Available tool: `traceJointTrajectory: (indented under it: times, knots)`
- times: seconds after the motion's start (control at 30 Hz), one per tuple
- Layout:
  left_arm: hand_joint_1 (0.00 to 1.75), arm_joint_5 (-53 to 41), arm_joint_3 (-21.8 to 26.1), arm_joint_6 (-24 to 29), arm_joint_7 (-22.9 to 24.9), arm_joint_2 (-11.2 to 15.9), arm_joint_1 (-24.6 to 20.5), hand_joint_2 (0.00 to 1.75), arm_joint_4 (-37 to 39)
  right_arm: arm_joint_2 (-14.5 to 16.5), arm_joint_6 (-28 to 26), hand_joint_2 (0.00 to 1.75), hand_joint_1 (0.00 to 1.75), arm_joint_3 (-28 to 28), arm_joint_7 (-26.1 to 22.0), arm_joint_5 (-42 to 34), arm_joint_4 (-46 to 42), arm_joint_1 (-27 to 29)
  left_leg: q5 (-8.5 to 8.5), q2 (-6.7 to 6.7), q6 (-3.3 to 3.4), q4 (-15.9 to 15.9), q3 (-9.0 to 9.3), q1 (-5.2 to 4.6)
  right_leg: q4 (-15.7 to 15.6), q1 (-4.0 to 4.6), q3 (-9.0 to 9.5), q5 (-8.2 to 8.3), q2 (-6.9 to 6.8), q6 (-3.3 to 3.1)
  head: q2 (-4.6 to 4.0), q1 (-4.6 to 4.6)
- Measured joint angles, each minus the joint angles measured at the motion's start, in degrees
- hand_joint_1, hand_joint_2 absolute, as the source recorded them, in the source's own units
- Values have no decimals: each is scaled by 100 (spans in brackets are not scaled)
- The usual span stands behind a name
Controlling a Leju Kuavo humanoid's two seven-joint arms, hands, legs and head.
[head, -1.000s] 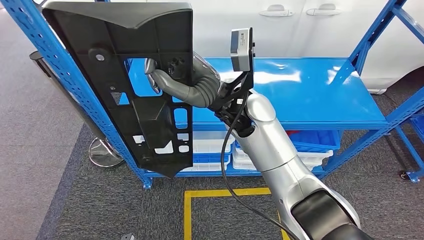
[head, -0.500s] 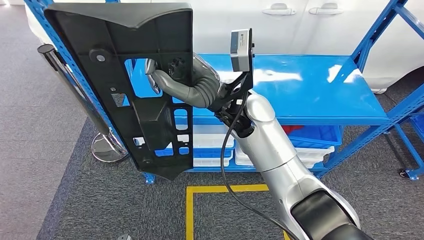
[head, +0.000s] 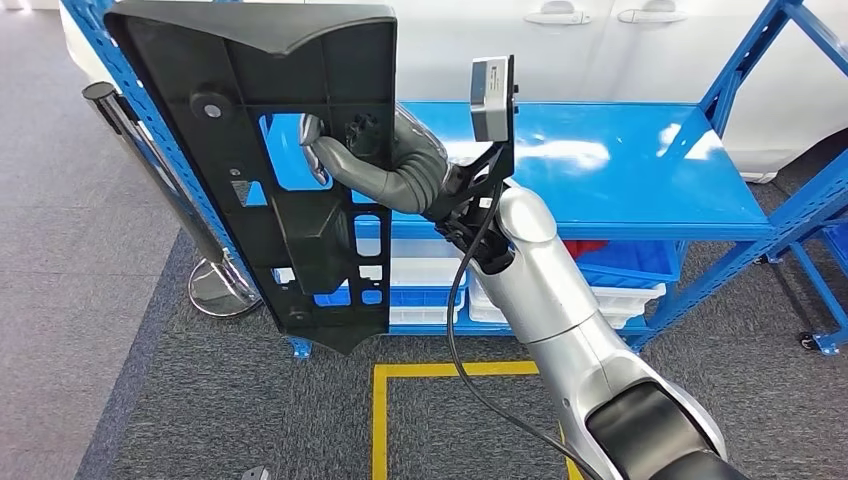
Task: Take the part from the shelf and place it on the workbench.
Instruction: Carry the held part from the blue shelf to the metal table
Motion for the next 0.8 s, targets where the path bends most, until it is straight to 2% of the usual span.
traceJointTrajectory:
  times: [0.07,0.13,0.17,0.2,0.23,0.3,0.33,0.37,0.47,0.5,0.57,0.63,0.67,0.7,0.73,0.8]
  knots:
    - [0,3,0,-1,0,3,3,175,0,10,7,175,175,0,-3,-5,7,-8,-313,3,-41,411,-170,-3,-93,-31,-4,91,-26,-43,-1,-9]
    - [0,4,0,-1,0,7,11,175,0,14,21,175,175,1,-3,-8,25,4,-707,3,-76,1128,-438,2,-87,-26,-64,128,-35,-67,-1,-14]
    - [0,4,0,-1,0,9,18,175,0,15,27,175,175,2,-3,-9,36,16,-801,4,-91,1372,-511,6,-64,-24,-100,139,-38,-65,-1,-14]
    - [0,4,0,-1,0,10,25,175,0,15,31,175,175,2,-2,-9,45,26,-796,4,-103,1428,-491,10,-36,-24,-135,146,-39,-62,-1,-14]
    - [0,4,0,-1,0,11,31,175,0,15,31,175,175,2,-3,-9,52,31,-689,6,-110,1245,-352,16,0,-27,-169,149,-39,-57,0,-15]
    - [0,3,0,-1,-2,18,30,175,0,15,31,175,175,2,-6,-9,58,29,-424,13,-106,509,99,29,82,-29,-231,142,-36,-34,1,-15]
    - [0,2,0,-1,-3,21,26,175,0,15,31,175,175,2,-9,-9,60,27,-340,13,-81,204,269,25,124,-21,-263,140,-33,-11,1,-13]
    - [0,2,0,-2,-4,24,23,175,0,15,31,175,175,2,-14,-8,61,27,-312,11,-50,37,350,16,153,-13,-292,143,-31,19,0,-10]
    - [0,2,0,-3,-5,25,33,175,0,15,31,175,175,2,-23,-8,63,29,-259,1,65,-26,329,4,172,-11,-339,179,-27,114,0,-9]
    - [0,2,0,-3,-5,24,34,175,0,14,31,175,175,1,-24,-8,63,27,-227,4,104,-48,322,14,210,-18,-360,138,-21,145,1,-6]
    - [0,2,0,-3,-5,22,29,175,0,13,31,175,175,-2,-29,-9,63,25,-162,15,171,-87,293,34,591,-43,-519,-154,-4,211,0,13]
    - [0,0,0,-3,-5,23,27,175,0,7,31,175,175,-5,-33,-9,72,33,-116,18,190,-90,233,33,1355,-75,-822,-575,5,272,0,28]
    - [0,-2,0,-2,-5,23,31,175,0,3,31,175,175,-6,-34,-9,80,41,-95,18,187,-88,202,33,1661,-89,-935,-696,6,291,0,28]
    - [0,-3,0,-2,-4,24,34,175,0,-2,31,175,175,-7,-35,-9,89,48,-76,16,180,-87,175,33,1778,-102,-953,-714,6,299,0,28]
    - [0,-5,0,-2,-4,24,35,175,0,-5,31,175,175,-7,-35,-9,96,50,-58,13,170,-86,156,33,1653,-112,-852,-624,6,296,-1,29]
    - [0,-5,0,-3,-4,23,33,175,0,-7,34,175,175,-7,-37,-11,101,36,-32,4,141,-86,142,34,861,-120,-385,-299,11,256,0,28]
